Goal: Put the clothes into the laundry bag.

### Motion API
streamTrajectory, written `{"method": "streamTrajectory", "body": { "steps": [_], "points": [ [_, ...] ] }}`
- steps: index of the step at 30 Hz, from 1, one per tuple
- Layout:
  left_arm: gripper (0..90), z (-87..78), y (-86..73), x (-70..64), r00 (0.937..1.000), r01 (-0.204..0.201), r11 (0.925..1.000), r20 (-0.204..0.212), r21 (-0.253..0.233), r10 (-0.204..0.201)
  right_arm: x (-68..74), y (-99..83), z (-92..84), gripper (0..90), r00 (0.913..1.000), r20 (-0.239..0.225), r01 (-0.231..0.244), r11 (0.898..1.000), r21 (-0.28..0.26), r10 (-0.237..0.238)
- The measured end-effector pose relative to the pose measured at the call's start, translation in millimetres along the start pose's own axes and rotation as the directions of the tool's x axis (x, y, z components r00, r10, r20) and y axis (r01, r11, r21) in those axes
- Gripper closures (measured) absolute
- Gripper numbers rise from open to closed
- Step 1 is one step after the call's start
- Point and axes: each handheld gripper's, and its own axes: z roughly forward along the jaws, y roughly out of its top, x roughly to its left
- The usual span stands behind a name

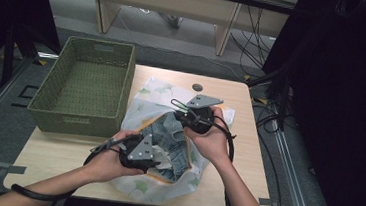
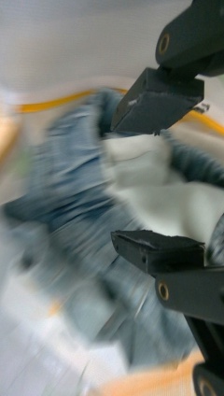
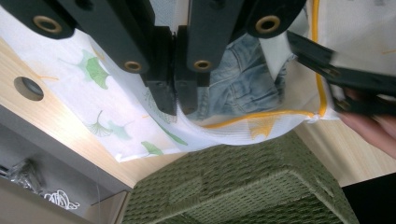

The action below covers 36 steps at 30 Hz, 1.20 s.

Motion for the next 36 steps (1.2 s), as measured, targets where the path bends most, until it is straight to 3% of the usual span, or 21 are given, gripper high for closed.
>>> {"method": "streamTrajectory", "body": {
  "steps": [3, 4, 5, 9, 10, 14, 18, 20, 21, 22, 24, 26, 28, 30, 32, 33, 34, 36],
  "points": [
    [33.1, 23.9, -9.5, -6.8, 0.9969, -0.07, 0.9953, 0.041, 0.066, 0.068, 1.8, -0.7, 2.7, 90.0, 0.9998, -0.012, 0.015, 1.0, 0.007, -0.015],
    [32.1, 29.7, -11.2, -6.9, 0.9916, -0.123, 0.9866, 0.052, 0.107, 0.118, 2.5, -1.0, 3.8, 90.0, 0.9998, -0.016, 0.016, 1.0, 0.011, -0.016],
    [31.7, 37.0, -13.1, -8.5, 0.9884, -0.147, 0.981, 0.058, 0.127, 0.14, 3.5, -1.4, 4.4, 90.0, 0.9998, -0.017, 0.01, 1.0, 0.017, -0.01],
    [31.9, 47.1, -13.8, -11.2, 0.989, -0.139, 0.9818, 0.067, 0.129, 0.132, 3.8, -2.8, 6.6, 90.0, 0.9995, -0.025, 0.02, 1.0, 0.024, -0.02],
    [35.3, 50.3, -12.9, -10.3, 0.9849, -0.161, 0.9762, 0.088, 0.145, 0.149, 4.3, -3.8, 7.1, 90.0, 0.9997, -0.025, 0.007, 1.0, 0.031, -0.006],
    [51.6, 52.5, -10.7, -7.2, 0.9846, -0.16, 0.9747, 0.097, 0.156, 0.146, 3.9, -4.6, 7.9, 90.0, 0.9994, -0.028, 0.02, 0.999, 0.034, -0.019],
    [76.9, 50.0, -6.5, -1.3, 0.993, -0.118, 0.9812, 0.031, 0.153, 0.114, 6.8, -4.1, 7.5, 90.0, 0.9995, -0.031, 0.01, 0.999, 0.035, -0.009],
    [81.6, 46.4, -2.2, 3.2, 0.9955, -0.089, 0.9862, -0.021, 0.14, 0.092, 9.2, -2.6, 6.3, 90.0, 0.9991, -0.041, 0.011, 0.999, 0.032, -0.01],
    [82.3, 46.4, -2.2, 3.2, 0.9955, -0.089, 0.9862, -0.021, 0.14, 0.092, 9.2, -2.6, 6.3, 90.0, 0.9991, -0.041, 0.011, 0.999, 0.032, -0.01],
    [82.6, 41.9, 1.9, 9.2, 0.997, -0.026, 0.9962, -0.07, 0.083, 0.032, 13.2, 1.3, 4.1, 90.0, 0.9986, -0.047, 0.025, 1.0, 0.014, -0.024],
    [83.0, 34.8, 7.8, 16.9, 0.9913, 0.021, 0.9997, -0.13, 0.01, -0.02, 15.5, 4.6, 1.2, 90.0, 0.9988, -0.042, 0.026, 1.0, -0.004, -0.026],
    [83.3, 25.1, 14.8, 25.7, 0.9795, 0.041, 0.998, -0.195, -0.048, -0.049, 16.1, 8.3, -3.6, 90.0, 0.9991, -0.037, 0.019, 0.999, -0.03, -0.02],
    [83.5, 15.2, 22.0, 34.4, 0.9642, 0.065, 0.9914, -0.249, -0.113, -0.092, 15.6, 10.7, -8.6, 90.0, 0.9993, -0.035, 0.009, 0.999, -0.052, -0.011],
    [83.6, 6.5, 30.0, 43.6, 0.944, 0.084, 0.9813, -0.301, -0.173, -0.134, 14.3, 13.4, -14.7, 90.0, 0.9997, -0.023, 0.006, 0.997, -0.083, -0.008],
    [84.0, 5.7, 34.5, 48.8, 0.9331, 0.084, 0.9785, -0.33, -0.188, -0.144, 12.5, 15.4, -19.7, 90.0, 0.9999, -0.008, 0.007, 0.995, -0.104, -0.007],
    [84.2, 9.7, 35.1, 50.0, 0.9302, 0.081, 0.9793, -0.339, -0.186, -0.141, 11.7, 15.8, -20.9, 90.0, 1.0, -0.007, -0.001, 0.994, -0.11, 0.001],
    [84.1, 15.8, 34.0, 49.4, 0.9312, 0.071, 0.9831, -0.342, -0.169, -0.126, 10.3, 15.9, -21.8, 90.0, 1.0, 0.0, -0.003, 0.994, -0.112, 0.003],
    [83.8, 32.6, 27.8, 46.9, 0.9416, 0.063, 0.9908, -0.322, -0.12, -0.099, 7.9, 14.2, -20.4, 90.0, 0.9999, 0.006, -0.009, 0.994, -0.107, 0.01]
  ]
}}
